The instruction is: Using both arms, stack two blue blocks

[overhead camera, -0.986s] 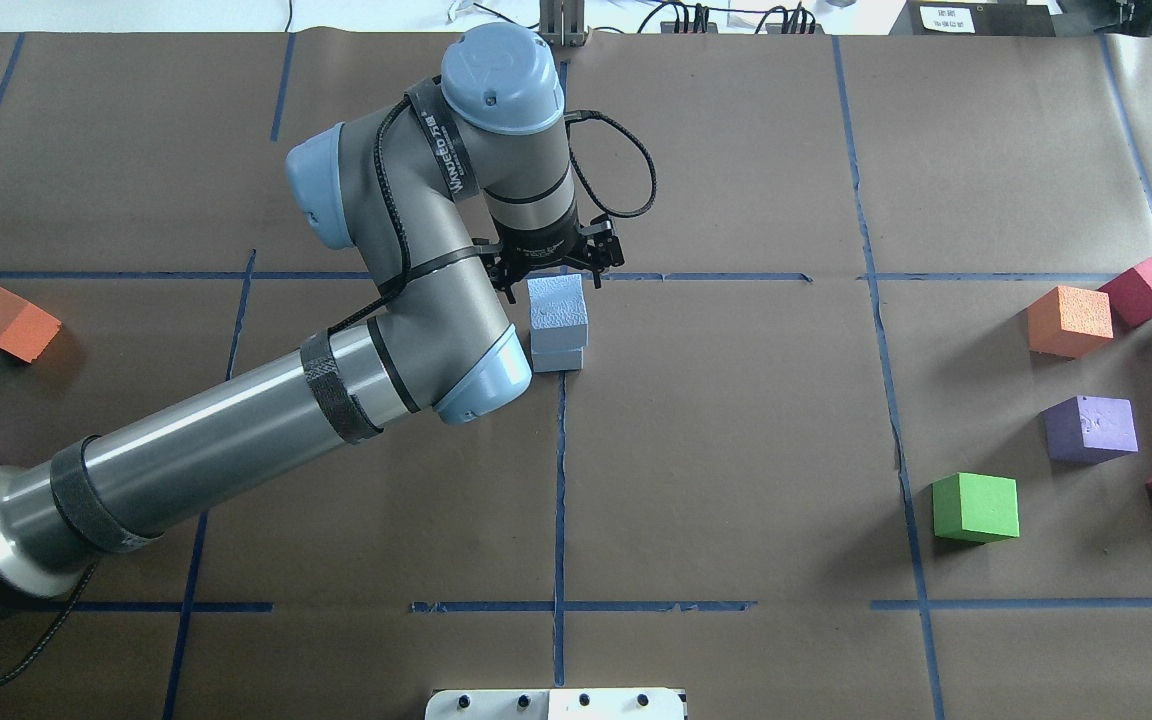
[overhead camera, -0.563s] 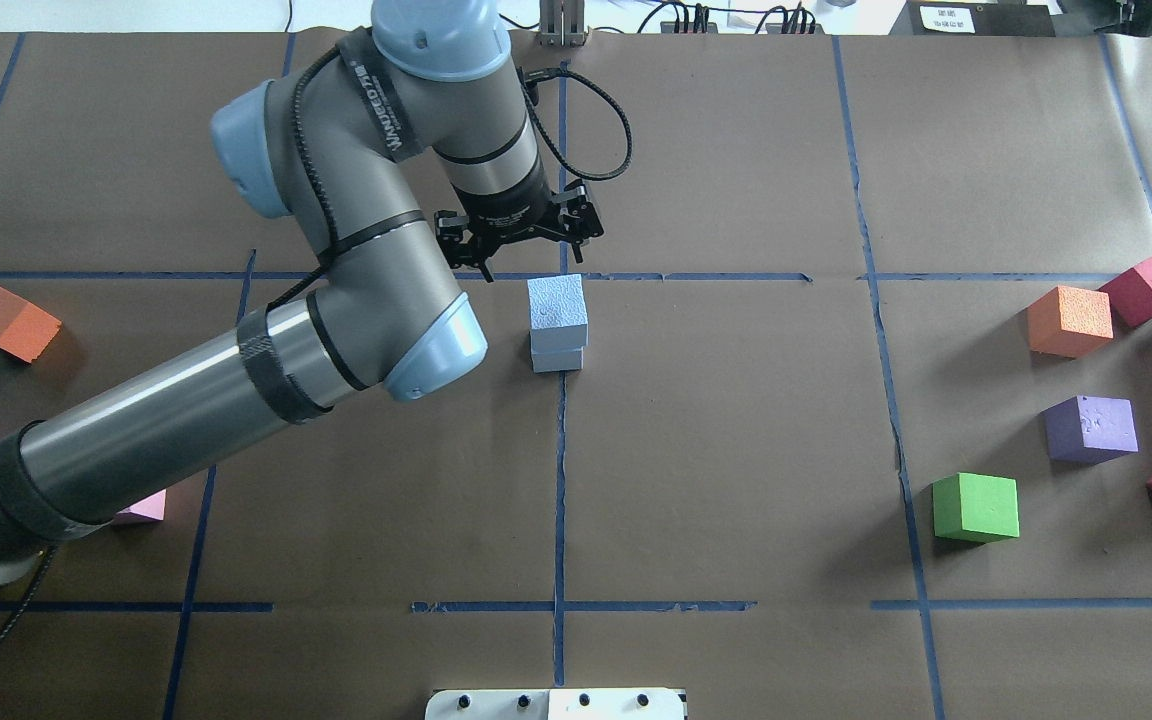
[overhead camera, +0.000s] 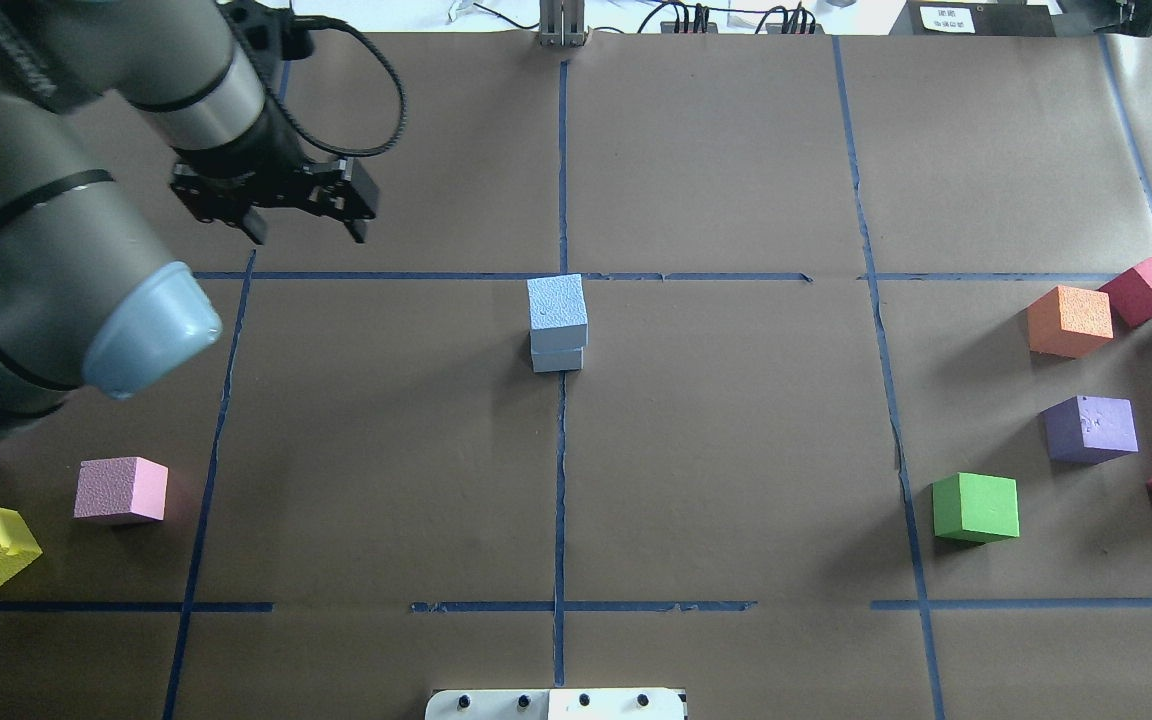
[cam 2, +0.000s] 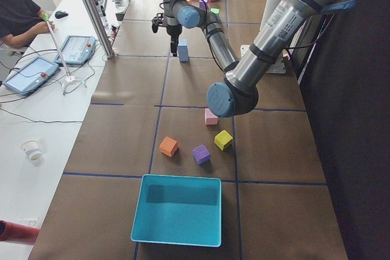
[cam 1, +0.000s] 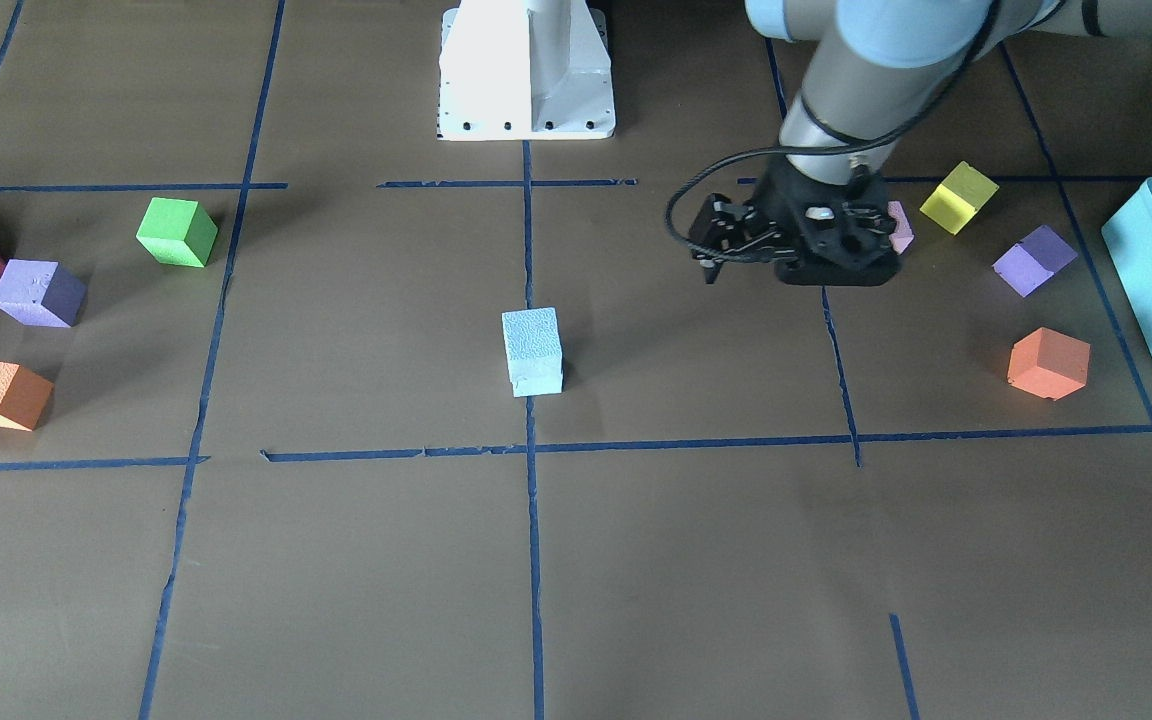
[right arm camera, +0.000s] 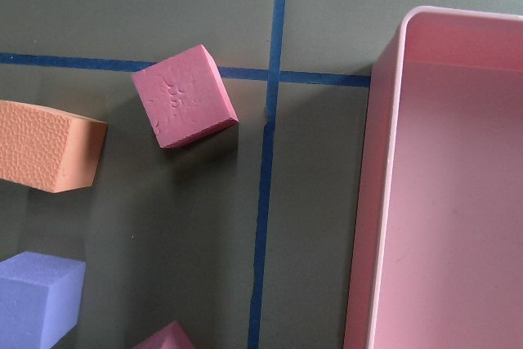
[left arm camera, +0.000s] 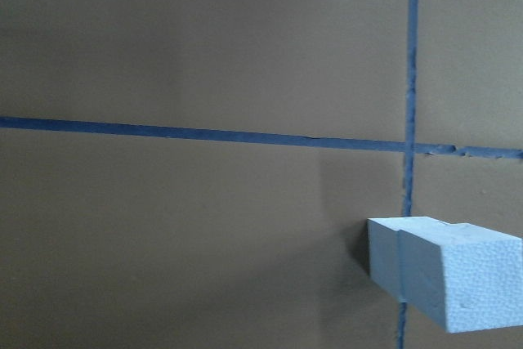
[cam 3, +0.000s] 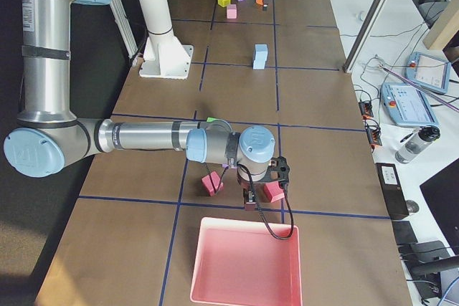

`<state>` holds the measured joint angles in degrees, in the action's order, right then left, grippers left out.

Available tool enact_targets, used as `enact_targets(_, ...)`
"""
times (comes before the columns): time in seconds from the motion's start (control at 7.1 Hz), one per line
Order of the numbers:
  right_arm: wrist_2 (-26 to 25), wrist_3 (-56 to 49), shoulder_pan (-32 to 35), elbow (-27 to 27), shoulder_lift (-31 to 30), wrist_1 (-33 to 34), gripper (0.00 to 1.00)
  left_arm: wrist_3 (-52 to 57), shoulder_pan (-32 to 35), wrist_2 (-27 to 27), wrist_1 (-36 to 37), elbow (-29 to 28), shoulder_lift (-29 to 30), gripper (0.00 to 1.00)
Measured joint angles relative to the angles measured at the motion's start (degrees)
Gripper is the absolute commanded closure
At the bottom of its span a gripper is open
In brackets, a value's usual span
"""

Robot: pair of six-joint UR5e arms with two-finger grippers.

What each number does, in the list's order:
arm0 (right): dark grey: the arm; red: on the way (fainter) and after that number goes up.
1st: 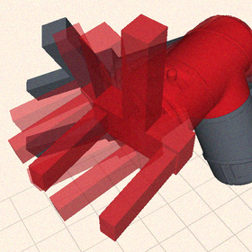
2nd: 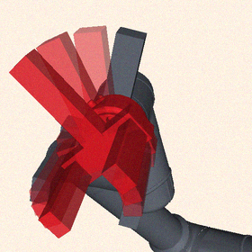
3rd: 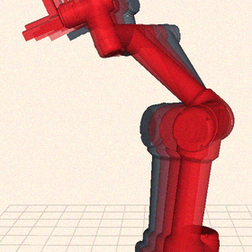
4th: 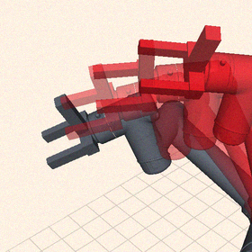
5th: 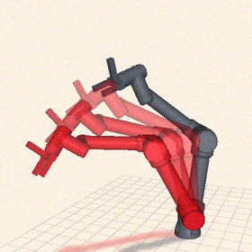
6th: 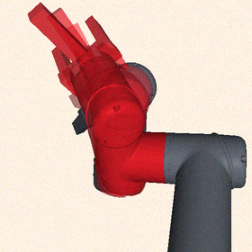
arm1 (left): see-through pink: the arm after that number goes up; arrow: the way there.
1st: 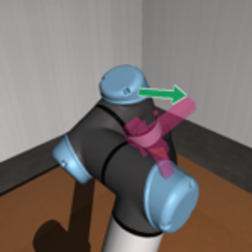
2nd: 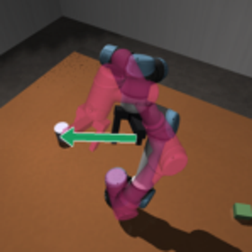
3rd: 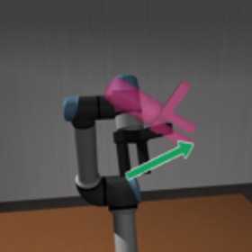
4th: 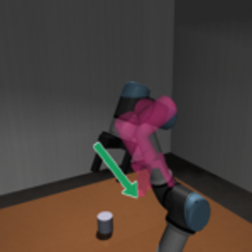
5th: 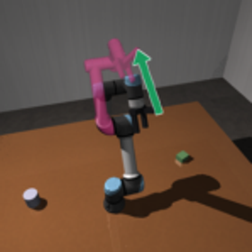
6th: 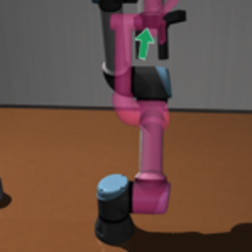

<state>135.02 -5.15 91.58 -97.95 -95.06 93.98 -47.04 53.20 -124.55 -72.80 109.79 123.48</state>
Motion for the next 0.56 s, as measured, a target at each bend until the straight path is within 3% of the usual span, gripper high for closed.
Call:
enact_targets(0.28,-0.6,4.0,0.0,0.6,-1.1,-4.2,0.00,17.5,10.6,-4.0,1.2,2.2,-10.0,0.00)
enact_targets(0.56,-0.4,4.9,0.0,0.9,-1.4,-5.6,0.00,37.3,23.1,-5.7,1.1,-2.3,-18.1,0.00)
